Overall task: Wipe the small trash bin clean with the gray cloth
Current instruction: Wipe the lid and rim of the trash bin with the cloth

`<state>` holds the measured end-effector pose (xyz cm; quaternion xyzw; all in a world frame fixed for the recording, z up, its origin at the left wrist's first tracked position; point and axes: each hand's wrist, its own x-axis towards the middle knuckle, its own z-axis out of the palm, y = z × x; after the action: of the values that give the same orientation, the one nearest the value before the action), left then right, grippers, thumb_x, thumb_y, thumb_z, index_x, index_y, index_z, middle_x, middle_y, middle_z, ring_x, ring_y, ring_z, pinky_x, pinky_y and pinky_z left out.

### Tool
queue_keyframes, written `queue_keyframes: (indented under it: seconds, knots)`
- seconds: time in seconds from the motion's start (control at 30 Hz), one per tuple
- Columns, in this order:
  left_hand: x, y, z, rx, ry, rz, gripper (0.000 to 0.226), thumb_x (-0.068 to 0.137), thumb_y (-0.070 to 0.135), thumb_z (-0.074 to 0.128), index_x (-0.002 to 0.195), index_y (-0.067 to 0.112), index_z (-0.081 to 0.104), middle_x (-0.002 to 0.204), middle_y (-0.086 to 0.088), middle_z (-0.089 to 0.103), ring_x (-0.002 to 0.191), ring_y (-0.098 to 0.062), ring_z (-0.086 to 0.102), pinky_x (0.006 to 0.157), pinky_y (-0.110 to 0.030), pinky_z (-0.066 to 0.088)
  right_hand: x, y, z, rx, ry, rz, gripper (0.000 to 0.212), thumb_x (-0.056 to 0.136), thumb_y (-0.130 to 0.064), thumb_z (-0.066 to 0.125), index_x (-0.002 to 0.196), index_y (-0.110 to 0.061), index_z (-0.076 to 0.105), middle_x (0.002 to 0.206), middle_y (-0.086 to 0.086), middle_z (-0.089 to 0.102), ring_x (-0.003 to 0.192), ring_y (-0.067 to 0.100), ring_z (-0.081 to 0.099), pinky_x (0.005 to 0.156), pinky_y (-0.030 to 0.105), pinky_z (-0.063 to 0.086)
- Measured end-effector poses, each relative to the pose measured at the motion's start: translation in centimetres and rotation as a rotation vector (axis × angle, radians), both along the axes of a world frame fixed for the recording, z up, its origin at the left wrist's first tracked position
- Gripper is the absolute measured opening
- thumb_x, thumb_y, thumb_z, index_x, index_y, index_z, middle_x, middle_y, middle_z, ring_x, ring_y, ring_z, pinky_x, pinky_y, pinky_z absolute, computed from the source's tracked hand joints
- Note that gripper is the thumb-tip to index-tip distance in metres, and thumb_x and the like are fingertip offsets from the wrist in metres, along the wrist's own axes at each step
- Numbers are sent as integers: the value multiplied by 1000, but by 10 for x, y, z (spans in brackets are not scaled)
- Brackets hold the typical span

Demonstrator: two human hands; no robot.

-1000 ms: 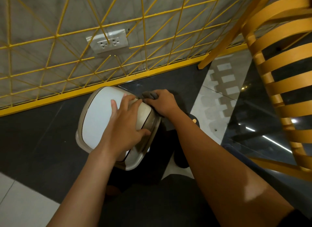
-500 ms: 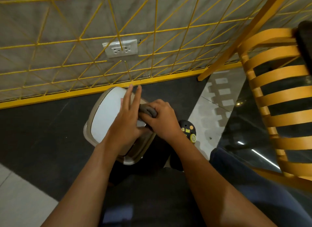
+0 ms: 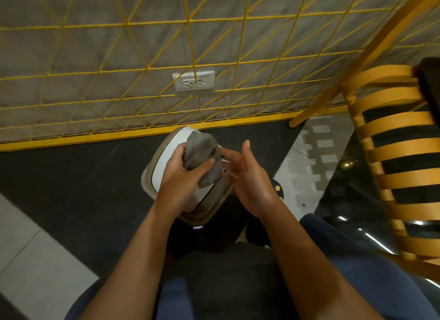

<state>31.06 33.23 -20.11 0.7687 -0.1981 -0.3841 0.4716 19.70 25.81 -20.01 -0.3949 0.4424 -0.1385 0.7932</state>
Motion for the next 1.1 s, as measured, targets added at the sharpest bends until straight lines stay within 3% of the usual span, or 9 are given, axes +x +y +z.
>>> queue_keyframes:
  seconds: [0.1, 0.17, 0.27, 0.4, 0.67, 0.77, 0.83, 0.93, 1.1]
  knots:
    - [19, 8, -5, -47, -63, 131, 37, 77, 26, 70, 109, 27, 51, 105, 2, 62, 104, -20, 60, 86, -39, 52, -7, -6, -23, -615, 448, 134, 34, 94, -32, 47, 124, -17, 56, 130, 7, 53, 121, 21, 48, 107, 43, 36]
    - [19, 8, -9, 18, -191, 68, 50, 77, 32, 67, 121, 23, 46, 116, 0, 57, 106, -16, 56, 84, -32, 50, -12, -5, -39, -783, 509, 297, 57, 88, -37, 59, 137, -18, 40, 142, 5, 42, 133, 21, 34, 113, 40, 26]
    - [-8, -4, -17, 73, -355, -128, 64, 85, 26, 63, 140, 18, 32, 130, -4, 45, 114, -11, 44, 91, -17, 36, -12, 4, -60, -927, 569, 458, 85, 75, -55, 59, 144, -18, 26, 152, 3, 29, 141, 22, 23, 117, 41, 16]
    - [-32, -17, -35, 386, -566, -340, 66, 91, 37, 49, 145, 19, 16, 146, -7, 26, 132, -22, 31, 113, -35, 28, -8, 14, -74, -997, 623, 433, 85, 76, -58, 50, 145, -17, 24, 153, 3, 28, 142, 24, 22, 116, 49, 18]
    - [0, -25, -31, 204, -648, -89, 50, 91, 25, 53, 135, 8, 37, 129, -18, 39, 109, -27, 50, 90, -22, 39, -10, 15, -64, -994, 583, 440, 94, 75, -54, 66, 147, -15, 18, 155, 3, 19, 142, 21, 16, 118, 40, 12]
    - [25, -18, -35, 196, -508, 12, 50, 89, 31, 56, 131, 8, 42, 127, -14, 43, 106, -20, 48, 83, -14, 32, -10, 17, -63, -919, 547, 410, 96, 75, -50, 68, 147, -18, 14, 156, 1, 14, 142, 20, 10, 117, 40, 15]
    - [42, -14, -34, 83, -190, 290, 44, 85, 34, 62, 120, 9, 53, 121, -13, 56, 102, -20, 57, 91, -29, 45, -10, 22, -61, -819, 523, 344, 100, 75, -48, 70, 148, -19, 8, 156, 2, 9, 143, 22, 7, 116, 41, 15]
    - [69, -2, -20, -193, 363, 705, 10, 88, 24, 60, 91, 14, 60, 97, -7, 65, 76, -12, 61, 67, -25, 51, -7, 34, -57, -556, 494, 157, 103, 72, -47, 73, 148, -19, 8, 154, 5, 15, 142, 22, 14, 117, 43, 19]
    - [88, 16, -21, -175, 551, 574, 12, 93, 25, 45, 88, 27, 55, 85, 3, 63, 74, -9, 58, 57, -19, 46, -6, 50, -47, -91, 355, -71, 62, 86, -23, 63, 139, -17, 31, 137, 6, 47, 122, 20, 48, 105, 33, 39]
